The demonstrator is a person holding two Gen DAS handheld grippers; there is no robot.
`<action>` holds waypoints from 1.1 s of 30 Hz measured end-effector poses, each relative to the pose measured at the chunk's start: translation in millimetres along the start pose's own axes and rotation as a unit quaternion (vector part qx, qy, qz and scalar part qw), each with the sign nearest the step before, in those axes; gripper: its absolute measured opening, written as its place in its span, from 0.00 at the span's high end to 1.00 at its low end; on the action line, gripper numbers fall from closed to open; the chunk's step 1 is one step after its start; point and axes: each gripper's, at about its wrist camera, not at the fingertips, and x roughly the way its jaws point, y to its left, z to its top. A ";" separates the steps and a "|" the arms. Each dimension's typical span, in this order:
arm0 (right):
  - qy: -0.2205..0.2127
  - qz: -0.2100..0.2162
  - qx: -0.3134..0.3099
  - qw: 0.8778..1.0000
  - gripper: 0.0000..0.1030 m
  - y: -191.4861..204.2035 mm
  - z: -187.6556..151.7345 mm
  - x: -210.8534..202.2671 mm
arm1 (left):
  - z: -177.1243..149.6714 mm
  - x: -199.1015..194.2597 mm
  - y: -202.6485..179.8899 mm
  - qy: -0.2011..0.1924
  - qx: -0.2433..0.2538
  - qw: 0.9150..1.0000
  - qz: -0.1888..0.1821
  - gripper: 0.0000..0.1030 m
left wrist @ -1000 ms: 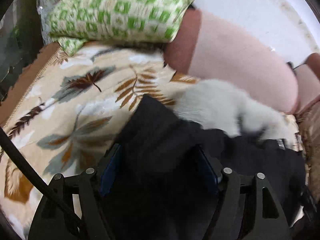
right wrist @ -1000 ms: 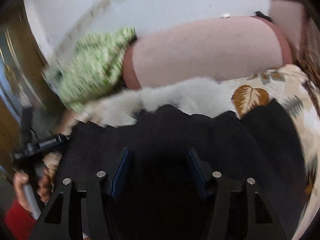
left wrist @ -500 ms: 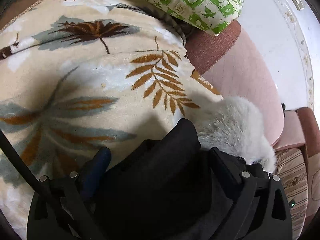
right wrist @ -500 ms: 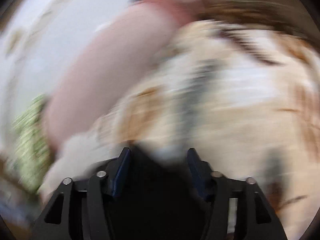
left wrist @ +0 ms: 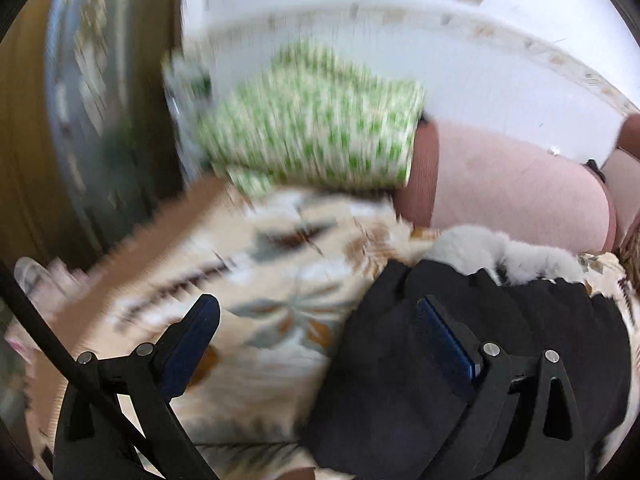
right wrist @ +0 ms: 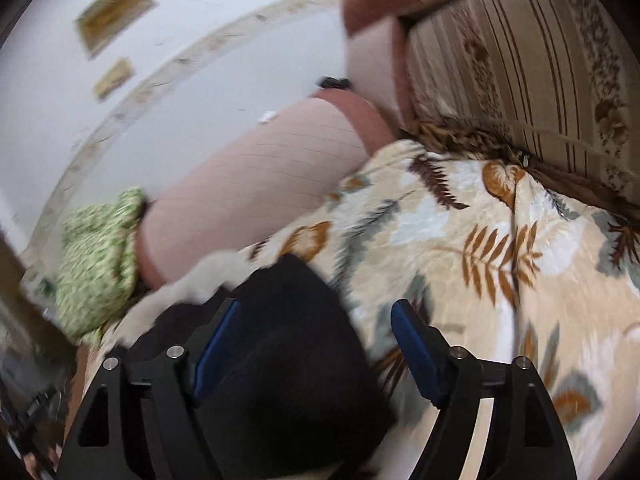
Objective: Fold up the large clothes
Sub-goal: 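Lay the folded coat flat on the blanket and open both grippers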
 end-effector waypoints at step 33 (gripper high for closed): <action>-0.028 -0.064 -0.196 0.978 0.04 71.3 -149.5 -54.6 | -142.4 -131.7 -55.2 0.082 0.063 0.990 -0.100 0.02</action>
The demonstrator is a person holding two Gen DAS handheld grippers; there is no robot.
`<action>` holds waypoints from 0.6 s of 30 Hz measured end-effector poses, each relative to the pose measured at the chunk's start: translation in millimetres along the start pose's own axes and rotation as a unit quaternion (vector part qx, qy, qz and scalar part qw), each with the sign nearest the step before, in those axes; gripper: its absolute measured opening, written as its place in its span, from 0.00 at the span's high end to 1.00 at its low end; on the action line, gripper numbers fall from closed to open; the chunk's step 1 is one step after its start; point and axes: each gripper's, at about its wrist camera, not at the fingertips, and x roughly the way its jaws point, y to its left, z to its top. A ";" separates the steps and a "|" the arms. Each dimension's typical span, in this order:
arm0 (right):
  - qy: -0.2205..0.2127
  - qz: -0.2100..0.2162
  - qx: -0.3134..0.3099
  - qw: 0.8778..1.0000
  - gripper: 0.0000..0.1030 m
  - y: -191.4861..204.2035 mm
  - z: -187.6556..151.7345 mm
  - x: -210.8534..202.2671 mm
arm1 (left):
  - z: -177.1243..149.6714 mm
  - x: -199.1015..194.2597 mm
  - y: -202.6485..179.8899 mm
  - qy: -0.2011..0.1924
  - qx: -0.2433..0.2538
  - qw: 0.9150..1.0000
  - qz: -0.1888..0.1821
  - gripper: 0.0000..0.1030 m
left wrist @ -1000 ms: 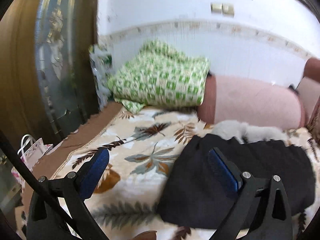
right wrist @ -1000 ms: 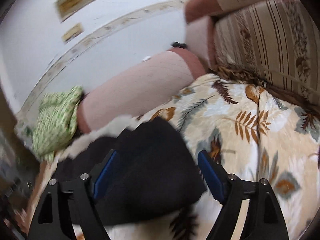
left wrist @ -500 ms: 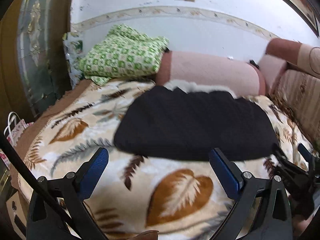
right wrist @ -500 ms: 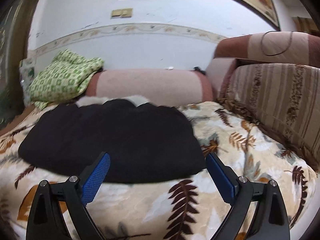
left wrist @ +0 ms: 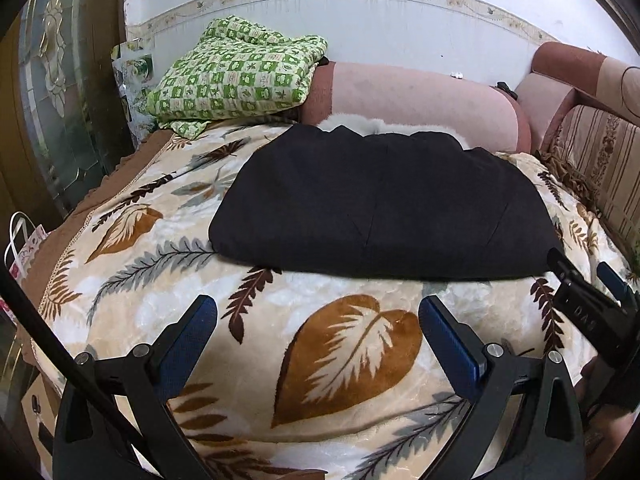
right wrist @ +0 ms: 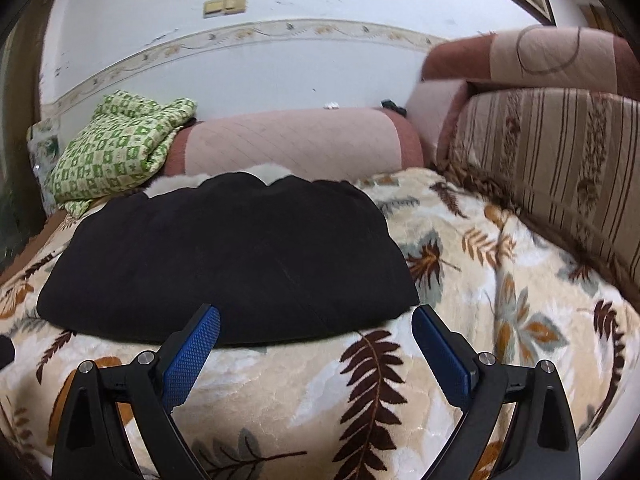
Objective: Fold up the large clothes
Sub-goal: 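Lay the folded coat flat on the blanket and open both grippers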
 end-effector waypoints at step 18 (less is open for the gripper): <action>0.014 -0.008 -0.039 0.999 0.04 11.4 -5.7 7.3 | -9.1 15.0 -4.5 0.025 0.010 1.000 0.005 0.02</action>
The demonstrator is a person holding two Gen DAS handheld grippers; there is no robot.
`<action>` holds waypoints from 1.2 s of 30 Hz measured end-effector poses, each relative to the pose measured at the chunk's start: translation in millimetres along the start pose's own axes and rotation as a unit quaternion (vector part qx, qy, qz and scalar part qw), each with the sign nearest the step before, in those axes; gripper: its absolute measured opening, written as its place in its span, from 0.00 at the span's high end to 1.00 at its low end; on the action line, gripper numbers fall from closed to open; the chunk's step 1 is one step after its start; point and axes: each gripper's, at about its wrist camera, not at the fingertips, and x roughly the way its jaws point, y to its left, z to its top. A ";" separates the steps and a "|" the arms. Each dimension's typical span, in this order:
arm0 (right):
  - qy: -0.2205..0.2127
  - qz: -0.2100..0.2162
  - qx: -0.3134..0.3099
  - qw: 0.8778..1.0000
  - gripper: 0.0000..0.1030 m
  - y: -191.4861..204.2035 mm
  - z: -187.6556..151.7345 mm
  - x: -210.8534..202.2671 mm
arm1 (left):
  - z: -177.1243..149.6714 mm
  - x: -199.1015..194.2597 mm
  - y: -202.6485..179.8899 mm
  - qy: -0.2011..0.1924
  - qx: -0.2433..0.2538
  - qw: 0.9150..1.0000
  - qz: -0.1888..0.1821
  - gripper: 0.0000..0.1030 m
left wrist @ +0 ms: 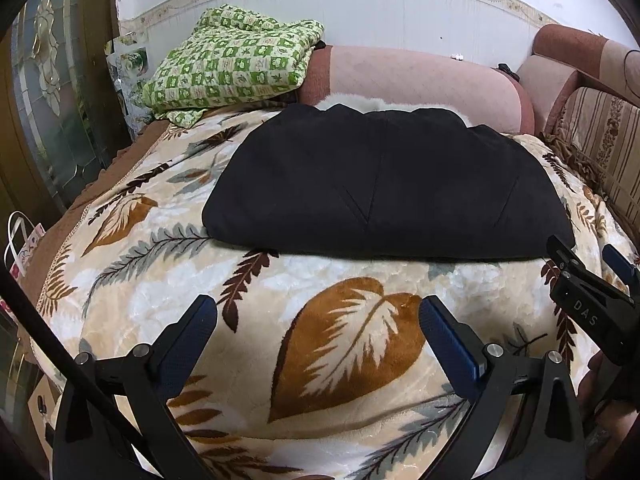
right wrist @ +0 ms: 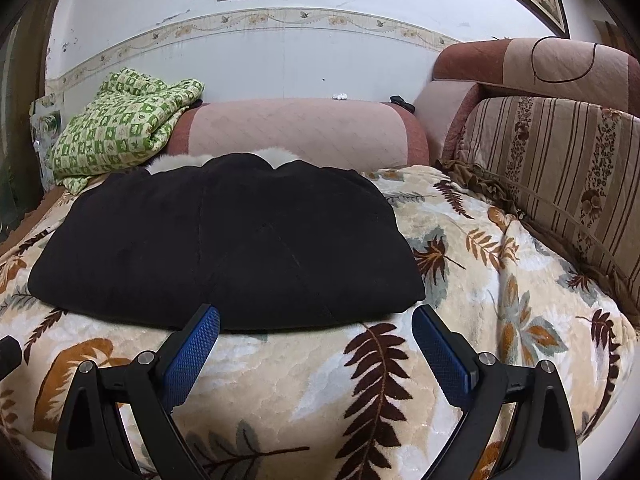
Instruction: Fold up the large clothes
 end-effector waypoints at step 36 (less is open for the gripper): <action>0.022 -0.017 -0.019 0.999 0.04 3.6 -3.4 8.4 | -4.0 1.3 -5.7 0.012 0.003 1.000 -0.009 0.02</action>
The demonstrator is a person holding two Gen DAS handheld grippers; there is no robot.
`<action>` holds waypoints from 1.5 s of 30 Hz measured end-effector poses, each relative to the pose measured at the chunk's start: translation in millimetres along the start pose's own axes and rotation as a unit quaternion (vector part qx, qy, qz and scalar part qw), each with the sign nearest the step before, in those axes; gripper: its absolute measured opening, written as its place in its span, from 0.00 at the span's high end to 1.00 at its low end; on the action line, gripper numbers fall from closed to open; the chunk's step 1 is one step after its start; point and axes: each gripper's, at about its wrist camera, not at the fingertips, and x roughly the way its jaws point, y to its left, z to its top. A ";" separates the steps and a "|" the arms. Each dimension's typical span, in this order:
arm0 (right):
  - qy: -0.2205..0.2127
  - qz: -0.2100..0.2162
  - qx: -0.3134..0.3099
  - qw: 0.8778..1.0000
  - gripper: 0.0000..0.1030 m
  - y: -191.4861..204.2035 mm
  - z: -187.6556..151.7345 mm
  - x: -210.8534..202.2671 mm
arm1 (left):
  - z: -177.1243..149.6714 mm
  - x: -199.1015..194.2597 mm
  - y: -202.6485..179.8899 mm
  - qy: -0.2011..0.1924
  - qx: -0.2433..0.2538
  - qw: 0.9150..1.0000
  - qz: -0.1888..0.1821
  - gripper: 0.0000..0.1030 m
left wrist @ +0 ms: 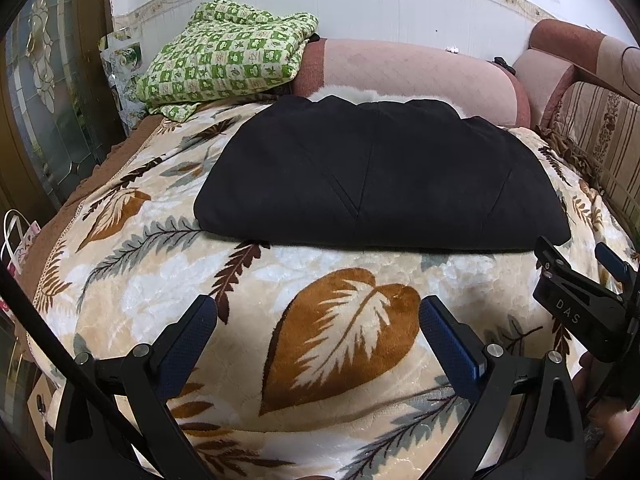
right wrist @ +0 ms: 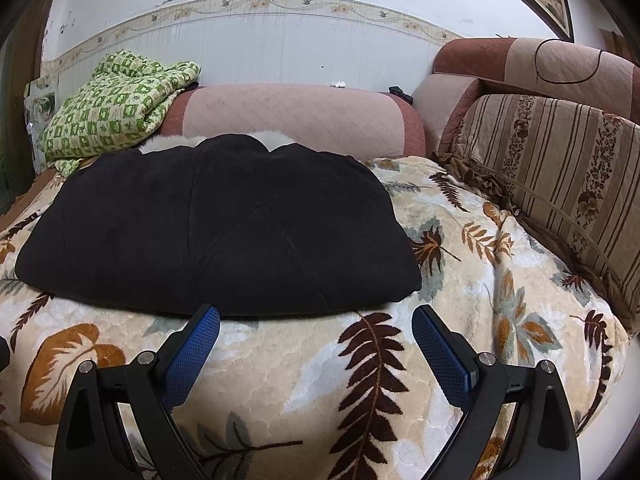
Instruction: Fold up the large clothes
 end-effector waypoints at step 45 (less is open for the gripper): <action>0.034 -0.030 -0.008 0.999 0.04 -1.9 -1.2 7.4 | -6.1 -4.5 -7.6 0.008 0.022 1.000 0.004 0.02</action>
